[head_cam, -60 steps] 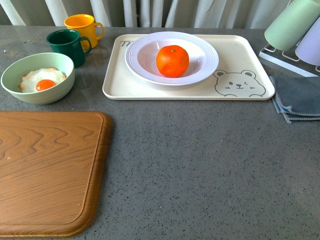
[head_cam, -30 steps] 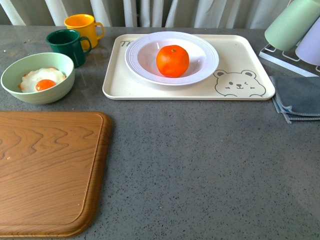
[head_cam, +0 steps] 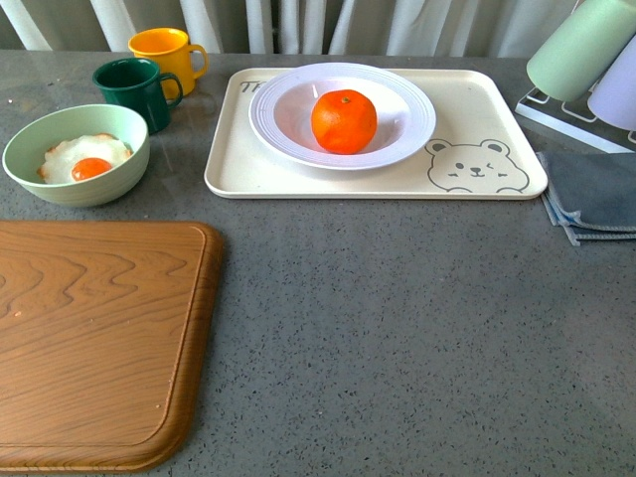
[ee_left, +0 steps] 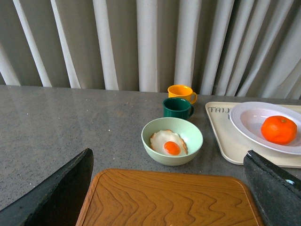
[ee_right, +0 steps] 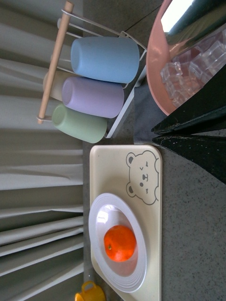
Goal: Place orange and plate with both arms
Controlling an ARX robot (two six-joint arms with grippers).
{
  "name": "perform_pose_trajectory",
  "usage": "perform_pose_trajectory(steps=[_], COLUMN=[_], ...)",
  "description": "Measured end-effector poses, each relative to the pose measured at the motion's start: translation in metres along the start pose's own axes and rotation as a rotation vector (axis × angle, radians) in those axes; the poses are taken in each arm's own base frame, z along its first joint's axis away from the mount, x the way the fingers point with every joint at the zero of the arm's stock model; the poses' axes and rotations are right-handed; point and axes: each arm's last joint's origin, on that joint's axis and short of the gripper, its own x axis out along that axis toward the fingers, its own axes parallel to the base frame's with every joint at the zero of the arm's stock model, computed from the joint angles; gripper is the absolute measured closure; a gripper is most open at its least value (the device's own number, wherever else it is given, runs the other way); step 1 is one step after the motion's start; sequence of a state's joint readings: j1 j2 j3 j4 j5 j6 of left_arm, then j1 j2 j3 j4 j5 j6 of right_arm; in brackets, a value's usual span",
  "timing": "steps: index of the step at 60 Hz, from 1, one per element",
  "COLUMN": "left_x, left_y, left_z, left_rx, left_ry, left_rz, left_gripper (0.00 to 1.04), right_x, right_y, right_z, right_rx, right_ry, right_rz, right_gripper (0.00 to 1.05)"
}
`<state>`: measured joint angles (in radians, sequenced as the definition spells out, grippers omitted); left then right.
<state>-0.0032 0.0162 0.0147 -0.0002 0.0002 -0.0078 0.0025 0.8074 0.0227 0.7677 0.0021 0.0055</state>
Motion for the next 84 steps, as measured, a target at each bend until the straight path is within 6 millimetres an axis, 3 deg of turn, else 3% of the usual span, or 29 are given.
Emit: perform_pose_trajectory(steps=[35,84], left_x=[0.000,0.000], left_y=[0.000,0.000], left_z=[0.000,0.000], left_rx=[0.000,0.000], left_ry=[0.000,0.000], left_rz=[0.000,0.000], left_gripper=[0.09,0.09], right_x=[-0.025,-0.048], right_y=[0.000,0.000], right_z=[0.011,0.006], right_rx=[0.000,0.000], right_ry=[-0.036,-0.006], right_rz=[-0.001,0.002], right_gripper=[1.03,1.03])
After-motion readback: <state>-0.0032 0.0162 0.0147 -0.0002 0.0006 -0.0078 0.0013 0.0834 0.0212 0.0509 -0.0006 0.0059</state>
